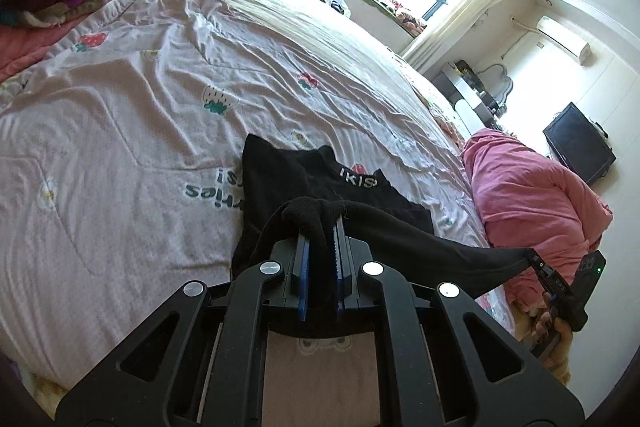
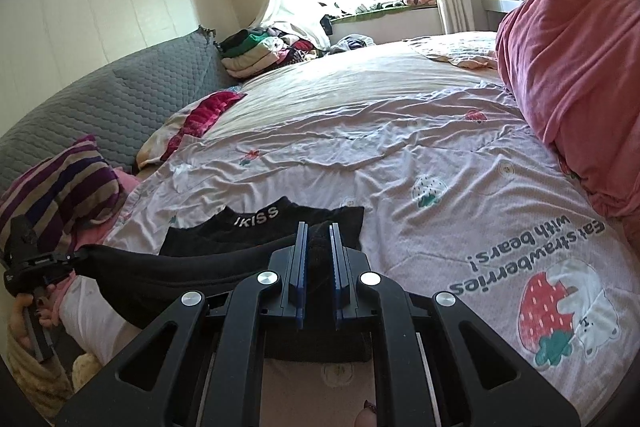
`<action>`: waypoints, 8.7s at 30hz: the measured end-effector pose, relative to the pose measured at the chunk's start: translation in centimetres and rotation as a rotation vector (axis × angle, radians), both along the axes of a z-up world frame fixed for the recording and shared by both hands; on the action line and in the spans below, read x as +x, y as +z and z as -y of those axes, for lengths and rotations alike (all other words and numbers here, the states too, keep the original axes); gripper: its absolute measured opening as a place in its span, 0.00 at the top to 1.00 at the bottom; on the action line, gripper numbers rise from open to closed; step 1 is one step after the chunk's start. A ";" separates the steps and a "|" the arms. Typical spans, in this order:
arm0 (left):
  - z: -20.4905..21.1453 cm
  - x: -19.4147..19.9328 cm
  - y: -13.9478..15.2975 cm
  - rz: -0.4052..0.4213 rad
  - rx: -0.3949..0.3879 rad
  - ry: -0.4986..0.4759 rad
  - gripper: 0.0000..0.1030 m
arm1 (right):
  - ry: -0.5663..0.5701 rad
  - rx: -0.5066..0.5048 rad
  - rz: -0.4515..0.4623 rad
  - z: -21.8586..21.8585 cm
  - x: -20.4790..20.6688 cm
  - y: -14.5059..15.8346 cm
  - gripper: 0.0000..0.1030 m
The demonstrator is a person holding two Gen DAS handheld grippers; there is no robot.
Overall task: Fold small clothes
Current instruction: 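Lift the hem with both tools and fold it over toward the collar, then lower the hem onto the shirt and open both tools, then close both tools on the folded edge of the shirt, then press the folded edge flat and open both tools, then move both open tools to the long side edge of the folded shirt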
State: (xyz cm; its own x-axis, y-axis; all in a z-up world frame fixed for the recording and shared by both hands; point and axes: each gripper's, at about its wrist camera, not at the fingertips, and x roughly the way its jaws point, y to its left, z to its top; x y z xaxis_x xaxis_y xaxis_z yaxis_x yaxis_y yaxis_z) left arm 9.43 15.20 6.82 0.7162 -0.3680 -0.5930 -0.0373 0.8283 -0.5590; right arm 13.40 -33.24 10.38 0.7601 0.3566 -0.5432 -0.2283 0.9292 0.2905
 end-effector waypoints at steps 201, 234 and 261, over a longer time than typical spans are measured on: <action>6.8 4.5 -10.3 -0.212 0.413 -0.012 0.35 | -0.026 -0.258 -0.275 -7.7 2.4 -14.1 0.31; 0.9 2.9 -8.4 -0.249 0.450 0.136 0.09 | 0.359 -0.387 -0.053 -24.7 -1.4 -11.2 0.05; -1.1 11.2 -7.9 -0.248 0.454 0.124 0.09 | 0.526 -0.664 0.079 -35.9 -1.5 -16.3 0.05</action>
